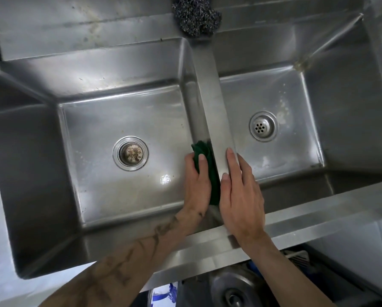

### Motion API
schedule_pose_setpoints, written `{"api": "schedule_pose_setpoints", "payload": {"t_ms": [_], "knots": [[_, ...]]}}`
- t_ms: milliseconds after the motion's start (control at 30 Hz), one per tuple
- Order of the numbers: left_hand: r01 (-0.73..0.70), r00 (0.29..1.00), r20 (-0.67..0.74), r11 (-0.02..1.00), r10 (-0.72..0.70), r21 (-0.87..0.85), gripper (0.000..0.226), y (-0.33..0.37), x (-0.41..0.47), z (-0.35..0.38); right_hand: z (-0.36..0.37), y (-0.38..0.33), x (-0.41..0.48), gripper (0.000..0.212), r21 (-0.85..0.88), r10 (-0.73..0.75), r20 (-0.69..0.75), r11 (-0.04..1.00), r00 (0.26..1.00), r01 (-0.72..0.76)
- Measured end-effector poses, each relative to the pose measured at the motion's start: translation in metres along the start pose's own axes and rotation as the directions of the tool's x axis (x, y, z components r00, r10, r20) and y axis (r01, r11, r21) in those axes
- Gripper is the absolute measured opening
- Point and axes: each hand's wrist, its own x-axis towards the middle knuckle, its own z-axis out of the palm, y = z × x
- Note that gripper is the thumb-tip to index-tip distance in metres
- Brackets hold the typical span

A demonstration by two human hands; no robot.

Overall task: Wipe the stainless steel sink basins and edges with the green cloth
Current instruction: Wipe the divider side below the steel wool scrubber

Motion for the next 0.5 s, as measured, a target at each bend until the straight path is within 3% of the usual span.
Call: {"api": "schedule_pose_setpoints", "payload": {"t_ms": [100, 300, 400, 500], "knots": [[-0.078, 0.997, -0.028, 0.997, 0.078, 0.006, 0.019, -0.007, 0.010, 0.005, -0.002, 0.001, 0.002, 0.055, 0.033, -0.013, 0.026, 0.999, 1.000, 0.012], [0.084, 0.994, -0.078, 0.993, -0.077, 0.087, 0.034, -0.043, 0.041, 0.012, -0.002, -0.002, 0.027, 0.055, 0.091, -0.072, 0.012, 0.993, 0.997, 0.070], [-0.043, 0.994, -0.096, 0.998, 0.046, 0.036, 0.017, -0.017, 0.026, 0.009, 0.001, -0.004, 0.036, 0.055, 0.072, -0.085, -0.007, 0.994, 0.996, 0.085], [-0.210, 0.972, -0.114, 0.977, 0.205, -0.034, 0.013, 0.014, 0.013, 0.005, 0.004, -0.002, 0.035, 0.054, 0.070, -0.082, -0.008, 0.994, 0.997, 0.083]]}}
